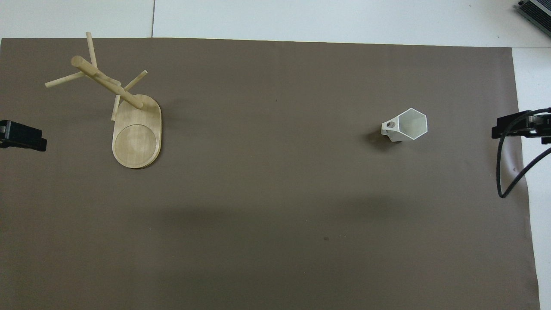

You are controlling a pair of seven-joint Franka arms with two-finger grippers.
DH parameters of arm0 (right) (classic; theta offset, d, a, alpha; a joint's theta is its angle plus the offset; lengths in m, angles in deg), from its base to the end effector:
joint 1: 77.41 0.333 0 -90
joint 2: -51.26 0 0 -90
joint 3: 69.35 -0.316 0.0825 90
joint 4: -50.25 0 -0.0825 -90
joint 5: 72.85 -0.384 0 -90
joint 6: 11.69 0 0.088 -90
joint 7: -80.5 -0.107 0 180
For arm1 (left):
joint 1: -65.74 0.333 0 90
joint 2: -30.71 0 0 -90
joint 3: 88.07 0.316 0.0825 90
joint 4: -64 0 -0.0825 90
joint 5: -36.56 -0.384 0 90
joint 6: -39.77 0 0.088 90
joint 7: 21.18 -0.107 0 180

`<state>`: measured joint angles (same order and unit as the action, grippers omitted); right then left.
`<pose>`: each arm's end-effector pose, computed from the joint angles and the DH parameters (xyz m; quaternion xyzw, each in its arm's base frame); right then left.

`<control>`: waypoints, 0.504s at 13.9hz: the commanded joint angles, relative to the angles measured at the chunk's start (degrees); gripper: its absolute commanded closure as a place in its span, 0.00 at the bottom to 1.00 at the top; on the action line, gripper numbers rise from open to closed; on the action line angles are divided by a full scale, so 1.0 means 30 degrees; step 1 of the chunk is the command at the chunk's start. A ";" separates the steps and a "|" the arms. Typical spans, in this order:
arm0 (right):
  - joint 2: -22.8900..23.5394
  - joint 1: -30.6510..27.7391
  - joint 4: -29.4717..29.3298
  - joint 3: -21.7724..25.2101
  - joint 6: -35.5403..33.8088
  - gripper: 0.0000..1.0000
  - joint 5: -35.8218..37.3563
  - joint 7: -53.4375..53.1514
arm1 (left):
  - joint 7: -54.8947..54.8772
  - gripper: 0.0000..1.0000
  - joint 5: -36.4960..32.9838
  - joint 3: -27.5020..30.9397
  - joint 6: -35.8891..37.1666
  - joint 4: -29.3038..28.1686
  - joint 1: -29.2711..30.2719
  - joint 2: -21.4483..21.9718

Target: Hang cup on rack

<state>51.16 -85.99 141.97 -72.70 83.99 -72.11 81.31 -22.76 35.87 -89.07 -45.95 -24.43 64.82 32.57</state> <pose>0.5610 -0.0526 0.6203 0.9986 -0.0381 0.0350 0.0084 0.5367 -0.0168 0.6486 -0.9995 0.0301 0.0074 0.0063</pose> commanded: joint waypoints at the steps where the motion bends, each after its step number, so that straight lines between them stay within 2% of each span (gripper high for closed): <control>1: -0.0465 -0.0127 0.1123 -0.0026 0.1591 0.00 -0.0363 0.0988 | 0.0204 0.00 -0.0269 -0.0078 -0.0165 -0.0585 0.0075 0.0492; 4: -0.0290 -0.0010 0.2906 -0.0172 0.3899 0.00 -0.0363 0.0289 | 0.0204 0.00 -0.0269 -0.0078 -0.0165 -0.0585 0.0046 0.0492; 7: 0.0995 0.0048 0.3557 -0.0260 0.5694 0.00 -0.0363 -0.0358 | 0.0204 0.00 -0.0269 -0.0078 -0.0165 -0.0585 0.0075 0.0492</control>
<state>52.34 -85.79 150.78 -73.16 97.78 -72.24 81.75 -22.76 35.87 -89.07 -45.95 -24.43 64.81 32.57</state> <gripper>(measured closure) 0.000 0.000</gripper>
